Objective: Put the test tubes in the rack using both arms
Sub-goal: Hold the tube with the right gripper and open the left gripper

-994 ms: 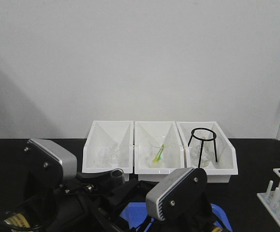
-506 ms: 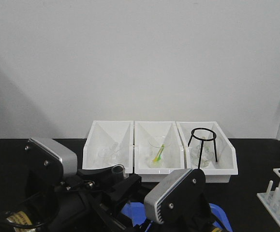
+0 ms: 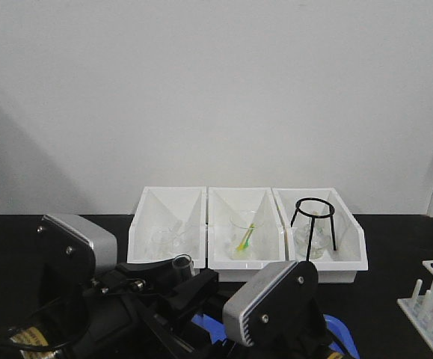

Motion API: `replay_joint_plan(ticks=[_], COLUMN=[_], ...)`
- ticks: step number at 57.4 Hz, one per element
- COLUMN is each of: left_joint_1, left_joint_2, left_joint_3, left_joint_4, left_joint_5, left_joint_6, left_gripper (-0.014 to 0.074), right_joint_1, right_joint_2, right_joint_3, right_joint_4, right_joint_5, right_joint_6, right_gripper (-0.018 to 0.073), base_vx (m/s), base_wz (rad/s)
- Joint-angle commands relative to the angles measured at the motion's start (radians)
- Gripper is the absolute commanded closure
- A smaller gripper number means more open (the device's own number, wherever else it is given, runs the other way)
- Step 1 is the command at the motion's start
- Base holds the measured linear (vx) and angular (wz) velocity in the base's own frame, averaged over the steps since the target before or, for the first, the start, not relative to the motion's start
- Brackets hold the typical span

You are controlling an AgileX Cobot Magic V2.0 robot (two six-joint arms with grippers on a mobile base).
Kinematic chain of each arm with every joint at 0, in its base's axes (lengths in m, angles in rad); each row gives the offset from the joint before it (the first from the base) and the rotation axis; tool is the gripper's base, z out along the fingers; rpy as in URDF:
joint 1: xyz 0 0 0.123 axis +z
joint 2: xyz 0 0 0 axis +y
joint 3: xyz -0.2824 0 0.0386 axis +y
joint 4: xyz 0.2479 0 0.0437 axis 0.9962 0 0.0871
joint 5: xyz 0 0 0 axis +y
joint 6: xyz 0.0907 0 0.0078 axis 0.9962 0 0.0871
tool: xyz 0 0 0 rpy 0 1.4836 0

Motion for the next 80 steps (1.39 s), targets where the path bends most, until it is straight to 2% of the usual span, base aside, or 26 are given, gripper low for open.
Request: replay_joint_plan(ticks=[1,38,43,56,70,80], left_joint_1=[-0.009,-0.009,-0.016,-0.04,-0.04,-0.039], left_joint_2=[-0.024,-0.024,-0.024,-0.024,-0.024,-0.024], left_joint_3=[-0.035,-0.035,-0.035,-0.035,-0.035,-0.035], left_joint_4=[0.003,0.004,0.004,0.066,0.066,0.064], left_joint_5=[-0.08,-0.07,-0.074,-0.073,-0.071,-0.07], left_joint_6=[-0.015,-0.044,-0.067,-0.067,-0.063,-0.027], left_gripper=[0.0617,0.0617,0.0617,0.0617,0.0617,0.0615], right_joint_1=[0.001,0.001,0.001,0.001,0.001,0.001], right_joint_2=[-0.027,-0.027,-0.027,-0.027,-0.027,-0.027], right_joint_3=[-0.033,-0.033,-0.033,-0.033,-0.033,-0.033], right_joint_4=[-0.008,-0.008,-0.008,-0.008,-0.008,-0.008], right_joint_5=[-0.089,-0.086,-0.086,-0.086,-0.085,-0.085], right_joint_6=[0.0,0.0,0.0,0.0,-0.001,-0.001], right_gripper=[0.0246,0.0247,0.0247,0.0247,0.0247,0.0247], base_vx=[0.0,0.0,0.0,0.0,0.0,0.0], base_wz=[0.0,0.0,0.0,0.0,0.0,0.0])
